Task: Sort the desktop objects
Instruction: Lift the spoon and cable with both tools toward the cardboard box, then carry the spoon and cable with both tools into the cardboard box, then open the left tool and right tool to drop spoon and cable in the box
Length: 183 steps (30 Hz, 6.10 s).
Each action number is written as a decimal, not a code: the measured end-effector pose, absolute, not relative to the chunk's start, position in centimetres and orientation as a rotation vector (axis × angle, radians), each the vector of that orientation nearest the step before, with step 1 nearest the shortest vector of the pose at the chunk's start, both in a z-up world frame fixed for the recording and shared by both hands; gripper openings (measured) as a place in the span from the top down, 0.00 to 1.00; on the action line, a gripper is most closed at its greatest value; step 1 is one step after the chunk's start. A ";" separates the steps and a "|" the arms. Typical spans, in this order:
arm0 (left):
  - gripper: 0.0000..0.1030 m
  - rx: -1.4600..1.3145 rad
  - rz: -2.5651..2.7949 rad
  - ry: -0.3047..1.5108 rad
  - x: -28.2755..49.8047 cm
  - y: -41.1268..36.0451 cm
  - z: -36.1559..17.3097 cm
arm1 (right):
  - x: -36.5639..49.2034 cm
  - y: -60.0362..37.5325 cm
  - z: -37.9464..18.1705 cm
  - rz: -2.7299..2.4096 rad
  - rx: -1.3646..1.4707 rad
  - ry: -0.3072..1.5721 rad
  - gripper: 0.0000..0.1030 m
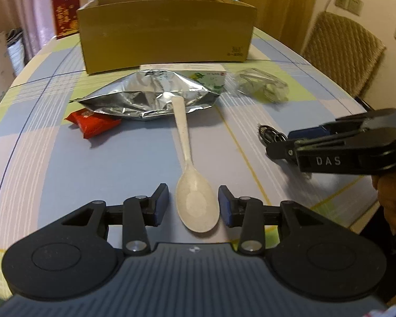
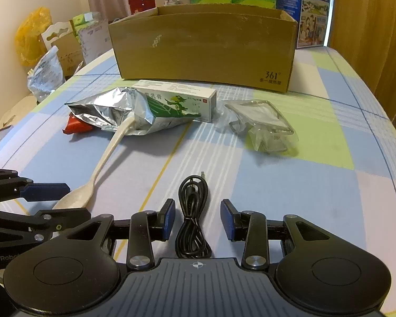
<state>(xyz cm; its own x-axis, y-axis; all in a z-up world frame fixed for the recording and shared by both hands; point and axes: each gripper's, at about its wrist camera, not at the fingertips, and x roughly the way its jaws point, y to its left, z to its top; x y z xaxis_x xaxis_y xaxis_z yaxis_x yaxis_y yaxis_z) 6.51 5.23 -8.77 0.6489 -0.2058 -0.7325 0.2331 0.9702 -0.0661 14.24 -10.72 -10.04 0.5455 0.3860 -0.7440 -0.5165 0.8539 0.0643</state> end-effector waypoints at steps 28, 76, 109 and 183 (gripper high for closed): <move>0.73 0.091 -0.158 0.756 5.4 3.7 -8.2 | 14.0 -9.8 -10.4 0.543 -0.237 0.806 0.66; 0.73 0.094 -0.175 0.580 13.3 3.6 2.6 | 19.1 -10.6 0.5 0.521 -0.104 0.634 0.85; 0.73 0.011 -0.077 0.538 27.1 8.4 5.3 | 31.5 -5.1 5.0 0.505 -0.029 0.477 0.85; 0.63 -0.135 -0.131 0.600 34.8 10.8 2.3 | 39.9 -4.7 1.1 0.458 0.209 0.558 0.52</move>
